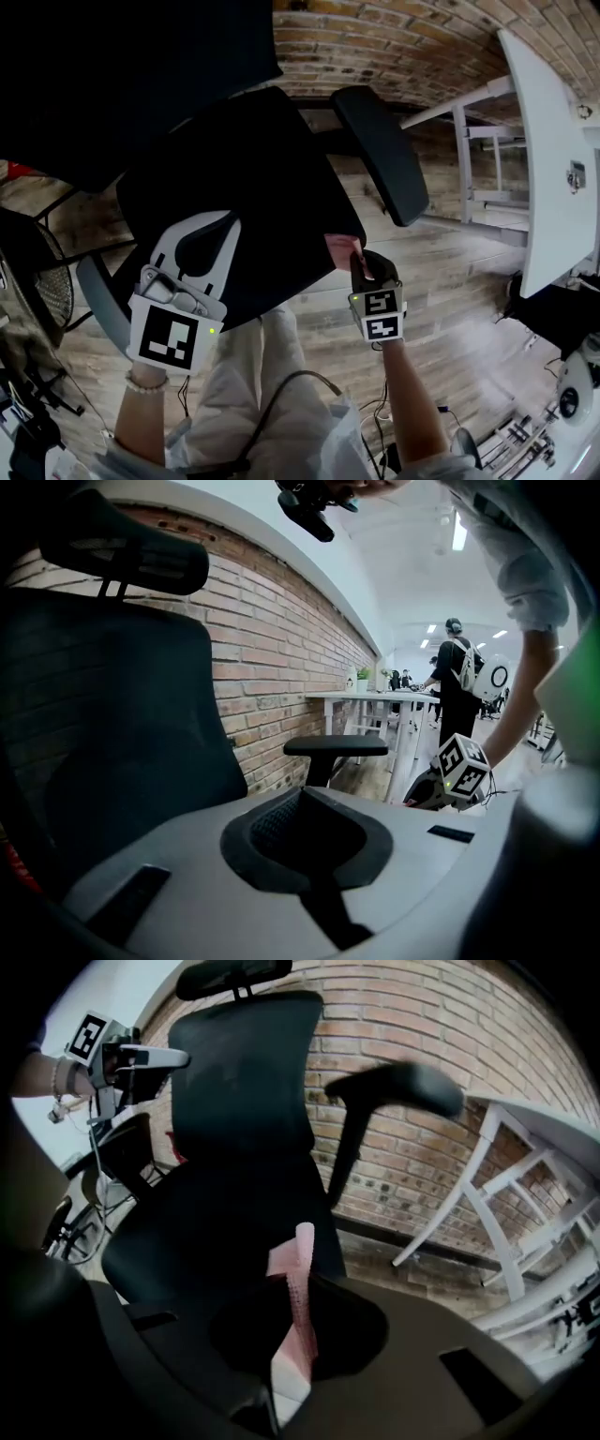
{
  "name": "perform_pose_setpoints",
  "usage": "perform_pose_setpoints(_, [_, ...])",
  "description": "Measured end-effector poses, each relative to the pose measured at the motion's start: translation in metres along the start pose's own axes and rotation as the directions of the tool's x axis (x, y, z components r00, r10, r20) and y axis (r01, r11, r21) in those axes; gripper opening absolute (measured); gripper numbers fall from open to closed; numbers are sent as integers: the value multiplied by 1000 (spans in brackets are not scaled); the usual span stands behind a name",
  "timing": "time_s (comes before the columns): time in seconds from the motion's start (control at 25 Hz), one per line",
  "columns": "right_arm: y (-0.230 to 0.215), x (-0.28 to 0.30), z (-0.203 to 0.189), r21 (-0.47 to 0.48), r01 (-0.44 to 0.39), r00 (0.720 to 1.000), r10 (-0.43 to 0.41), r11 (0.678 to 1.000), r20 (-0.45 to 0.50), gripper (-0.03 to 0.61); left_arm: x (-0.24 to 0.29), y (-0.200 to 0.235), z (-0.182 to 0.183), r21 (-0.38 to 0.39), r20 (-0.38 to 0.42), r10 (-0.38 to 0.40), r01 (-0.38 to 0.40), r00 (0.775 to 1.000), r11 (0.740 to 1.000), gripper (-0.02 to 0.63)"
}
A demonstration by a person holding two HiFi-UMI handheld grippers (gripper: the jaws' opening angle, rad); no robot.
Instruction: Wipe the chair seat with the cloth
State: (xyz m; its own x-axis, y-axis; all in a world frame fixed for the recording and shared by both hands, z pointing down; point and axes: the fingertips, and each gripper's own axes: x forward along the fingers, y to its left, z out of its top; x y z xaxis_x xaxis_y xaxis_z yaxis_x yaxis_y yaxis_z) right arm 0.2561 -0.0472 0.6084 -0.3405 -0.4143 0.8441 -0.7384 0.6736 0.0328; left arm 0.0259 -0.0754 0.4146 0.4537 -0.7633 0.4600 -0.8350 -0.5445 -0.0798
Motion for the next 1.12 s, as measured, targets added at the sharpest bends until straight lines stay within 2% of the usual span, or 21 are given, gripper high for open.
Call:
perform_pose_setpoints(0.12, [29,-24,52,-15,-41,996,42,999,77,55,-18,1,34,43,13,-24,23,1000,999,18])
perform_pose_setpoints(0.28, [60,-64,127,-7,-95,977,95,995,192,55,-48,6,81,86,45,-18,15,999,996,18])
perform_pose_setpoints(0.56, [86,-168,241,-22,-117,916,116,993,384,55,-129,26,163,85,123,57,-67,991,994,18])
perform_pose_setpoints(0.76, [91,-227,279,-56,-78,892,95,995,443,54,-177,31,196,114,135,105,-121,985,986,18])
perform_pose_setpoints(0.92, [98,-271,303,-48,-59,867,75,997,493,55,-209,38,218,128,159,123,-143,980,981,18])
perform_pose_setpoints(1.0, [104,-292,312,-51,-63,851,80,997,519,55,-224,40,225,100,163,140,-158,977,982,18])
perform_pose_setpoints(1.12, [115,-321,325,-83,-66,835,101,994,541,55,-241,43,235,-1,173,175,-178,969,984,18])
